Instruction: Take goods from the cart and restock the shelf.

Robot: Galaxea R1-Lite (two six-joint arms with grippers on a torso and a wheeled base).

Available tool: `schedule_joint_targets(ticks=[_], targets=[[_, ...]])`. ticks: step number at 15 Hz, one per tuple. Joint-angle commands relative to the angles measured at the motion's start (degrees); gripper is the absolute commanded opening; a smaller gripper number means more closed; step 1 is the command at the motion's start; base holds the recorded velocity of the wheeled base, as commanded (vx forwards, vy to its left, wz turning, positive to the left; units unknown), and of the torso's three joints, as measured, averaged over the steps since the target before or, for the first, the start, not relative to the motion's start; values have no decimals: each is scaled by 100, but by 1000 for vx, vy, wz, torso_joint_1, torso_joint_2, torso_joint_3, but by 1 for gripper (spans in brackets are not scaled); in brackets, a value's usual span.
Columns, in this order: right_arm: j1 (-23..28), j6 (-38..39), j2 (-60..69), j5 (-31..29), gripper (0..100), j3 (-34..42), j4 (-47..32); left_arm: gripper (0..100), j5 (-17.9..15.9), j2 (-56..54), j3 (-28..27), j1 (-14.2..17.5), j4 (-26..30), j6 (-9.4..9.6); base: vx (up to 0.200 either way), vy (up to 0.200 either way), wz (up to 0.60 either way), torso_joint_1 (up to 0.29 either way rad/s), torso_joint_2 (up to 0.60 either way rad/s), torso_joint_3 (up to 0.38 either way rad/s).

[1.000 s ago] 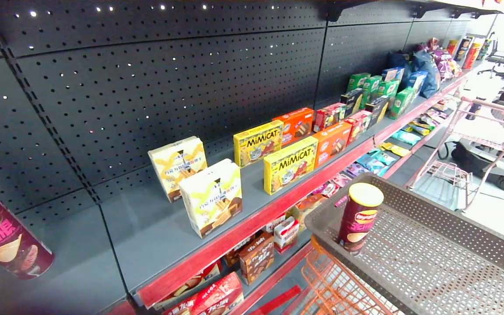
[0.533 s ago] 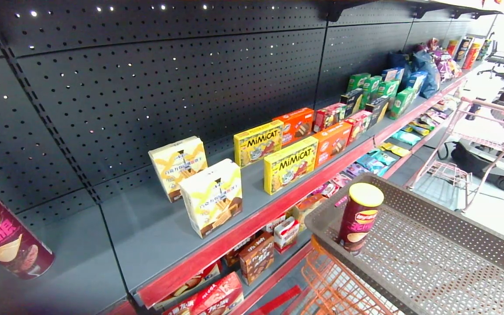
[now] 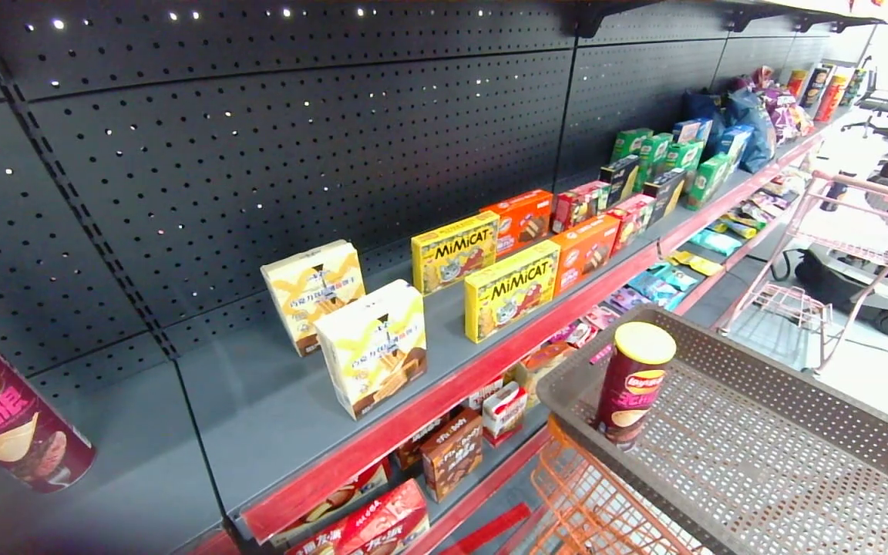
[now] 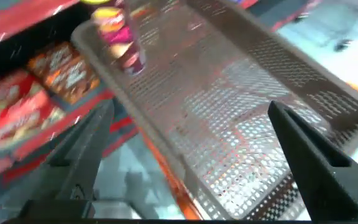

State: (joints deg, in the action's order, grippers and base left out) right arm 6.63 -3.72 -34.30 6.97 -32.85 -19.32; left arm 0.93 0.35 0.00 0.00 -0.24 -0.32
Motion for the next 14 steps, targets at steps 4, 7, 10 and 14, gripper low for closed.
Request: schedule_joint_targets(ticks=[4, 7, 10, 14], targets=[[-408, -138, -2256, -21, 100, -327, 1405, 100, 4, 0, 0, 0, -2, -3, 0, 0, 0, 0, 0, 0], [-285, -129, -3460, -73, 100, -327, 2917, 100, 4, 9, 0, 0, -2, -3, 0, 0, 0, 0, 0, 0], [-285, 126, -4163, 23, 100, -274, 3558, 100, 4, 0, 0, 0, -2, -3, 0, 0, 0, 0, 0, 0], [-610, 99, -4752, 164, 100, -178, 4129, 100, 4, 9, 0, 0, -2, -3, 0, 0, 0, 0, 0, 0]])
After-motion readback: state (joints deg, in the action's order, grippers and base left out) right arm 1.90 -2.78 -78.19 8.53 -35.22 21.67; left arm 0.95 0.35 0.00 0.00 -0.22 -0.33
